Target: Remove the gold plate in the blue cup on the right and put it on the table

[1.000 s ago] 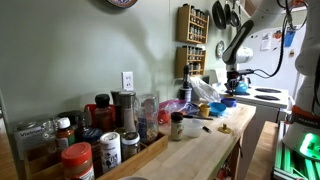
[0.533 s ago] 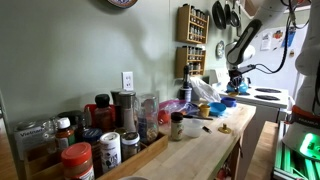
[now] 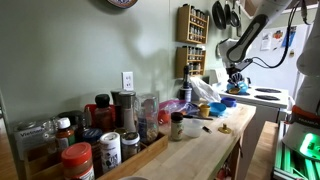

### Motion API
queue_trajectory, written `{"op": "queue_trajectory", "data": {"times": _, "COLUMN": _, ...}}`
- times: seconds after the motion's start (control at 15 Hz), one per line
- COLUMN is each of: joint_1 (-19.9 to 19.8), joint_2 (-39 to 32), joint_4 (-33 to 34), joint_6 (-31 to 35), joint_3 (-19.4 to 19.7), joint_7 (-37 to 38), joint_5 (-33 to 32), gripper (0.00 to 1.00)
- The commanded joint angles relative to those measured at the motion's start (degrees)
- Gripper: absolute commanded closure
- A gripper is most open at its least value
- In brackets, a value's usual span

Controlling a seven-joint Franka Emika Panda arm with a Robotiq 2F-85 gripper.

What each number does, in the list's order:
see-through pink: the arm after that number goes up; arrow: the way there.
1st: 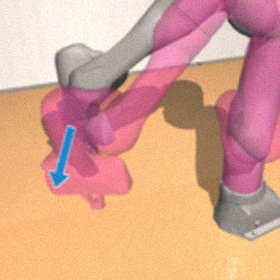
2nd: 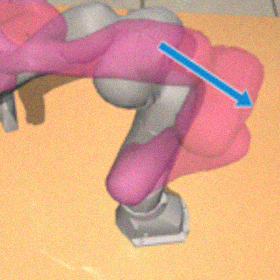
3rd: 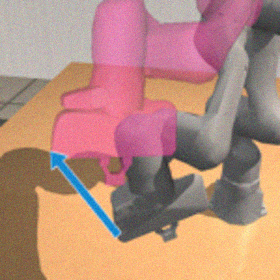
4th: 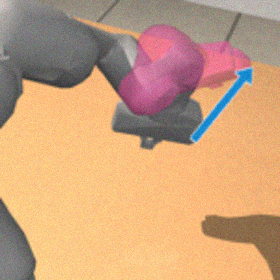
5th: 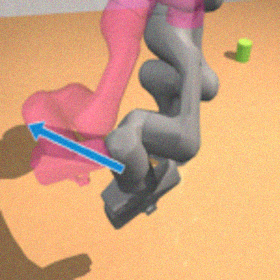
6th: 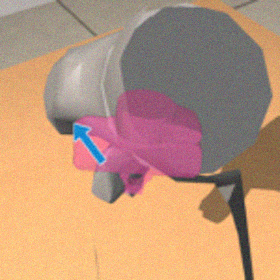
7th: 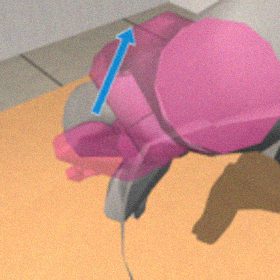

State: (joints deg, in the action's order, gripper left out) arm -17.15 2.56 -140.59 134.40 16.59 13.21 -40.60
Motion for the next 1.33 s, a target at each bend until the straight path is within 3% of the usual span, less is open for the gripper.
{"op": "queue_trajectory", "data": {"times": 0.0, "joint_1": 0.2, "joint_2": 0.4, "joint_4": -0.4, "joint_6": -0.2, "joint_3": -0.6, "joint_7": 0.1, "joint_5": 0.0, "gripper": 1.0}}
{"op": "queue_trajectory", "data": {"times": 0.53, "joint_1": 0.9, "joint_2": 0.0, "joint_4": 0.1, "joint_6": -2.1, "joint_3": -2.0, "joint_7": 2.8, "joint_5": -2.2, "gripper": 1.0}}
{"op": "queue_trajectory", "data": {"times": 0.8, "joint_1": 1.9, "joint_2": -1.5, "joint_4": 1.0, "joint_6": -5.1, "joint_3": -3.9, "joint_7": 11.3, "joint_5": -9.6, "gripper": 1.0}}
{"op": "queue_trajectory", "data": {"times": 1.27, "joint_1": 5.1, "joint_2": -7.6, "joint_4": 4.7, "joint_6": -13.0, "joint_3": -5.8, "joint_7": 18.0, "joint_5": -14.5, "gripper": 1.0}}
